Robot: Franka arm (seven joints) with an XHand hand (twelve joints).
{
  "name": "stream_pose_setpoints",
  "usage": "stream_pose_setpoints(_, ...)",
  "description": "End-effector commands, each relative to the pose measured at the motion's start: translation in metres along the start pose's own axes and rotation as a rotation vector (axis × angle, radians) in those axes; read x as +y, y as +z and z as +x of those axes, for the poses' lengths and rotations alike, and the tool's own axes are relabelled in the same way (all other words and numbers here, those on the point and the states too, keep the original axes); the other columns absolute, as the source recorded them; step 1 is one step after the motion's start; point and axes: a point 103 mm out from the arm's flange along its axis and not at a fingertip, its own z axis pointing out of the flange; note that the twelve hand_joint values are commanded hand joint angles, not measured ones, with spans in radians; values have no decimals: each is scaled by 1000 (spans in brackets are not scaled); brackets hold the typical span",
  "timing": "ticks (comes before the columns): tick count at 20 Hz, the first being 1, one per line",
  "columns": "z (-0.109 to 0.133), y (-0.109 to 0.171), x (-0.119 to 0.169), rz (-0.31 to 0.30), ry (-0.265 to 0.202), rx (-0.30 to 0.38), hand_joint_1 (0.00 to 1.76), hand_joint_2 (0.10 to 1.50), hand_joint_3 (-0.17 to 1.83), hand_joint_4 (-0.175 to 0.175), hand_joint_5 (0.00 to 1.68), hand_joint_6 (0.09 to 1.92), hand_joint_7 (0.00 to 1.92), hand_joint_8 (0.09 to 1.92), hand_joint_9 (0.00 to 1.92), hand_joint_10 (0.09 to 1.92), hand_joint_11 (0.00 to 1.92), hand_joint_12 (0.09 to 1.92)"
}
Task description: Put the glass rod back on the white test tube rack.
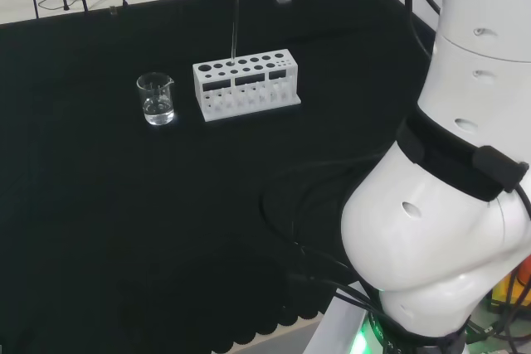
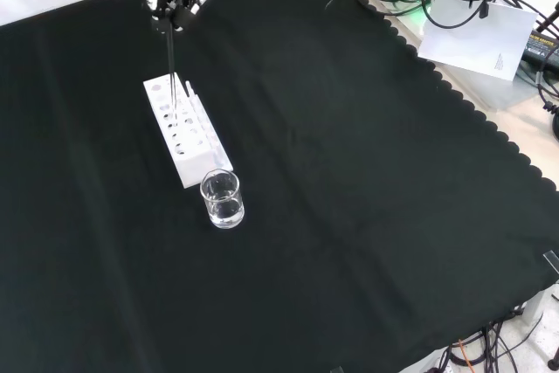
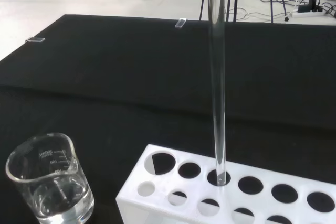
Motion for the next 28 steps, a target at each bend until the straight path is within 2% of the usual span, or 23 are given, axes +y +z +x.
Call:
stream_pose_setpoints(1, -4, 16, 2, 13, -6, 28, 1308, 1023, 0, -175, 1166, 403, 1249, 854, 1732, 498, 1723, 311)
stream_pose_setpoints(7, 5, 36, 12, 48, -33, 29, 1308, 1023, 0, -175, 1166, 402, 1249, 854, 1732, 498, 1722, 312)
stream_pose_setpoints(11, 5, 45, 20, 75, -33, 24, 1308, 1024, 0, -175, 1166, 401, 1247, 857, 1731, 498, 1722, 312)
stream_pose_setpoints(24, 1, 56, 32, 156, -36, -13, 1308, 1023, -1, -175, 1169, 400, 1250, 853, 1729, 498, 1718, 312)
stream_pose_setpoints(28, 1, 57, 33, 162, -33, -16, 1308, 1022, -1, -175, 1169, 399, 1251, 851, 1729, 499, 1717, 312)
